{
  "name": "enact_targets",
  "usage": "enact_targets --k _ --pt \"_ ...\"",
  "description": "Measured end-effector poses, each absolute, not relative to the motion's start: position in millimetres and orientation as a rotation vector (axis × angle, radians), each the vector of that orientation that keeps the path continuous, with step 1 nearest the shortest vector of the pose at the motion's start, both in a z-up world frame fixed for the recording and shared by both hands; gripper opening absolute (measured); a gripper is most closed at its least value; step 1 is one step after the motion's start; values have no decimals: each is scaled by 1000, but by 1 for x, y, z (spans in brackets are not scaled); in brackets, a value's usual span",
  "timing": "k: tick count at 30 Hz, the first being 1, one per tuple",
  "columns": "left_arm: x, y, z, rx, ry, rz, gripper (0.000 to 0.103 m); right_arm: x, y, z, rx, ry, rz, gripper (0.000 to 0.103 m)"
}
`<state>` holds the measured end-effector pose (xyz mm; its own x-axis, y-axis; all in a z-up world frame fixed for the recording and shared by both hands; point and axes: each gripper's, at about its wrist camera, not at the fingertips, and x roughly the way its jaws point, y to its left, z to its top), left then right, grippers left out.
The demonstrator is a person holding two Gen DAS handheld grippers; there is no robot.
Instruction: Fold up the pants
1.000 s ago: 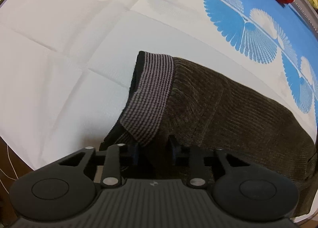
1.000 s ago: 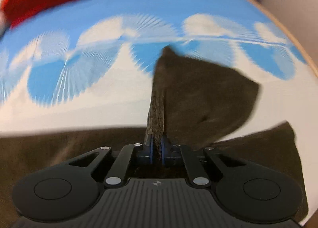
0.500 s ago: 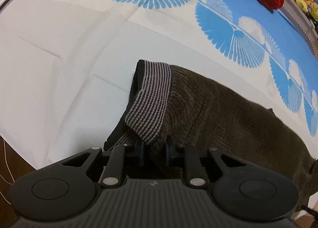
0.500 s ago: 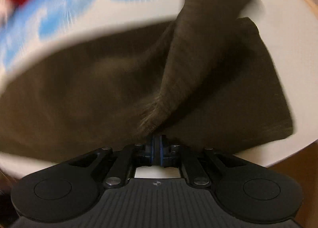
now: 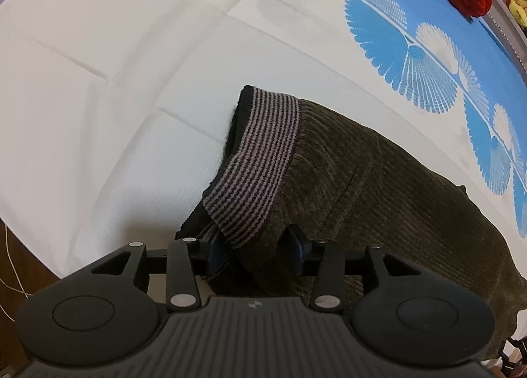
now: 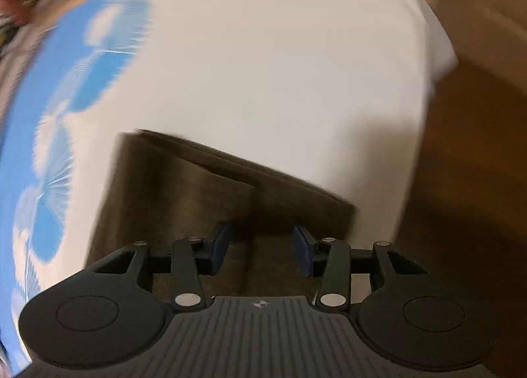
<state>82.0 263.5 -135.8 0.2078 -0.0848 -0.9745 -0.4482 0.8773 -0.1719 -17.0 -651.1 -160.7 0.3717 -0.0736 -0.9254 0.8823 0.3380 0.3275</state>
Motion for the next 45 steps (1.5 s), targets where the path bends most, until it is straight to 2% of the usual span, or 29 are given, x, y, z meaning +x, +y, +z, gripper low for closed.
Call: enact_targets --k 3,8,9,10,11,13,16,19,21,23,25,26,28,32,34,36,40,42,45 --pt "85 262 -140 -463 1362 262 48 -14 -652 -166 1060 971 -756 46" --pt "88 259 -146 -461 1375 272 48 9 -649 -160 905 928 -672 43" --pt "88 258 -148 -460 1376 273 48 11 -646 -163 881 942 -663 36" --pt "89 258 -149 -457 1377 275 46 14 -644 -165 863 959 -653 15" --pt "89 258 -150 -456 1373 279 42 15 -642 -167 857 964 -641 10" --pt "89 260 -148 -456 1352 282 25 15 -640 -159 856 925 -636 7" --pt "87 263 -120 -448 1234 253 18 7 -644 -124 915 728 -567 6" --pt "74 267 -75 -408 1045 212 17 -24 -639 -76 955 480 -496 6" --pt "63 268 -72 -388 1052 188 18 -43 -637 -60 939 419 -515 6" --pt "57 270 -91 -394 1165 158 18 -50 -642 -67 900 515 -583 6" --pt "52 269 -114 -370 1266 155 18 -48 -647 -99 903 730 -652 6" --pt "49 268 -122 -347 1300 147 19 -47 -650 -118 899 849 -676 6" --pt "44 271 -128 -348 1313 128 19 -50 -655 -141 909 948 -681 6" --pt "36 280 -113 -449 1254 106 19 -52 -656 -134 857 894 -630 6" --pt "36 275 -109 -415 1248 91 19 -59 -654 -120 849 836 -603 6" --pt "37 268 -116 -373 1294 91 20 -52 -650 -119 794 853 -628 6" --pt "35 268 -122 -312 1356 98 35 -49 -658 -155 817 1052 -753 7" --pt "32 271 -103 -255 1271 134 41 -46 -657 -154 801 1048 -755 8" --pt "26 260 -69 -116 1070 157 41 -37 -645 -132 660 1002 -778 15"
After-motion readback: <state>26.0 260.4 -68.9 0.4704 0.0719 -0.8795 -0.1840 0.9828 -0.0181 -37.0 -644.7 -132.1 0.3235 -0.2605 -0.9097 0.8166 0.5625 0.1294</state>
